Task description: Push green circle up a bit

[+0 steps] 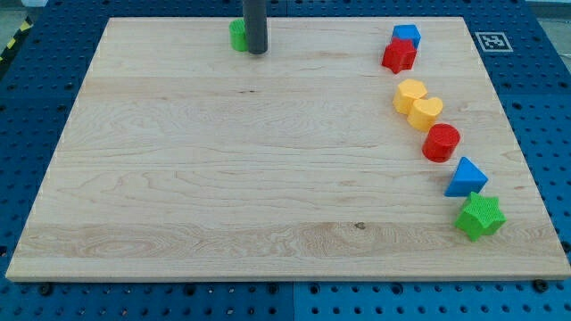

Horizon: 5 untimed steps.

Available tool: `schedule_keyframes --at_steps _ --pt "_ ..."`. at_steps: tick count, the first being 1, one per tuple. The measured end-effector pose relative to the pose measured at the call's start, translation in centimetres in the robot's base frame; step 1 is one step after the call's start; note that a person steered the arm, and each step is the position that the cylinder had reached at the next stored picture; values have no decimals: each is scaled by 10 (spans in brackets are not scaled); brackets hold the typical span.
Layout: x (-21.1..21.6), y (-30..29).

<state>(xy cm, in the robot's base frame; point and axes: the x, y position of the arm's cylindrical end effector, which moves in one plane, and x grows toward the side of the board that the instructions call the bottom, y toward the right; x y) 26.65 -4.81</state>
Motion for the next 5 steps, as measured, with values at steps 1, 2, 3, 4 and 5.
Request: schedule_keyframes --at_steps 1,2,3,4,5 --pt "-6 0" --pt "-14 0" --pt "-19 0" --pt "-24 2" --pt "-30 5"
